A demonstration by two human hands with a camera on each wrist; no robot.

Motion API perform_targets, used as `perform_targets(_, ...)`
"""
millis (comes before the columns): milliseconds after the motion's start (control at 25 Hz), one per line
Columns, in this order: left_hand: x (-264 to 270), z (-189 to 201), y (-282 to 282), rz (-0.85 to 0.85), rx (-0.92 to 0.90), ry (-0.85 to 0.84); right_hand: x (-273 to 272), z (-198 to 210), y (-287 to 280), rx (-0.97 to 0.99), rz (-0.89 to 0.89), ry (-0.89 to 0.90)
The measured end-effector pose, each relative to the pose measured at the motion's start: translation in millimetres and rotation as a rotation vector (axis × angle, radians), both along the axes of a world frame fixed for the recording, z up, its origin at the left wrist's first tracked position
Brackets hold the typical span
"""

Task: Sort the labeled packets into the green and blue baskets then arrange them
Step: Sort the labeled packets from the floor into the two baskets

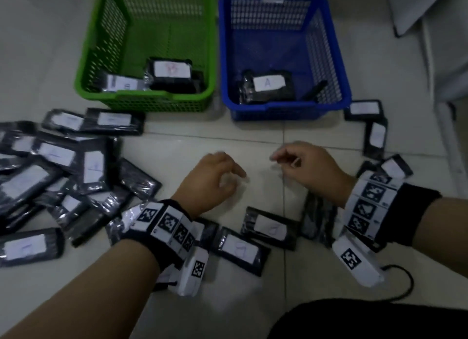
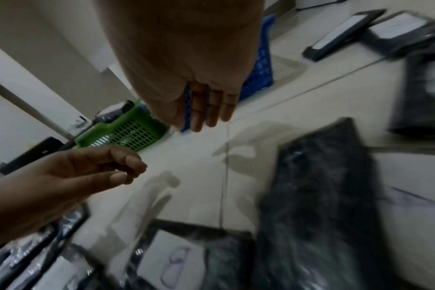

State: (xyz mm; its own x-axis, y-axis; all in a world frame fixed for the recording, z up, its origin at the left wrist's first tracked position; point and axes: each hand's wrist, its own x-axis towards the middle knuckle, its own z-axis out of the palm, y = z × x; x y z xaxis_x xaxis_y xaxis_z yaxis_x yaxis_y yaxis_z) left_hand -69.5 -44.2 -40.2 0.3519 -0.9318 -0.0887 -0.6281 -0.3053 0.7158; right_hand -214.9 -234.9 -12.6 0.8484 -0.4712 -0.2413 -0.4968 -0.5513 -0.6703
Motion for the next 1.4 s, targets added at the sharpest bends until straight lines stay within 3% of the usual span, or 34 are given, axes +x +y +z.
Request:
perform_targets(80, -29, -11, -5, -0.14, 0.135, 0.057, -39, -12, -6, -0.122, 0.092, 0.223)
perform_targets(200, -59, -23, -9, -0.263, 0.349, -0.12, -84, -16, -7, -0.239, 0.175, 0.49)
perform_targets(360, -56, -21, -24, -0.331, 0.399, -0.149, -99, -16, -2, -0.381, 0.283, 0.599)
perform_targets(480, -37, -11, -38, -0.298, 0.373, 0.005, -85, -12, -10, -0.243, 0.198, 0.484)
perform_targets(600, -11, 5, -49, -0.042, 0.273, 0.249, -61, 3, -33, 0.1, -0.006, 0.327)
perform_targets(680, 4, 20, -54, 0.153, 0.141, 0.449, -42, 23, -49, 0.242, -0.107, 0.139)
perform_targets(800, 22, 43, -61, 0.379, -0.166, 0.606, -16, 61, -64, 0.417, -0.123, -0.13)
perform_targets(960, 41, 58, -70, 0.499, -0.461, 0.689, 2, 78, -79, 0.662, -0.151, -0.339)
perform_targets(1120, 46, 60, -79, 0.52, -0.545, 0.735, 9, 73, -86, 0.785, -0.179, -0.32)
perform_targets(1400, 45, 61, -90, 0.571, -0.604, 0.697, 29, 58, -85, 0.74, -0.33, -0.469)
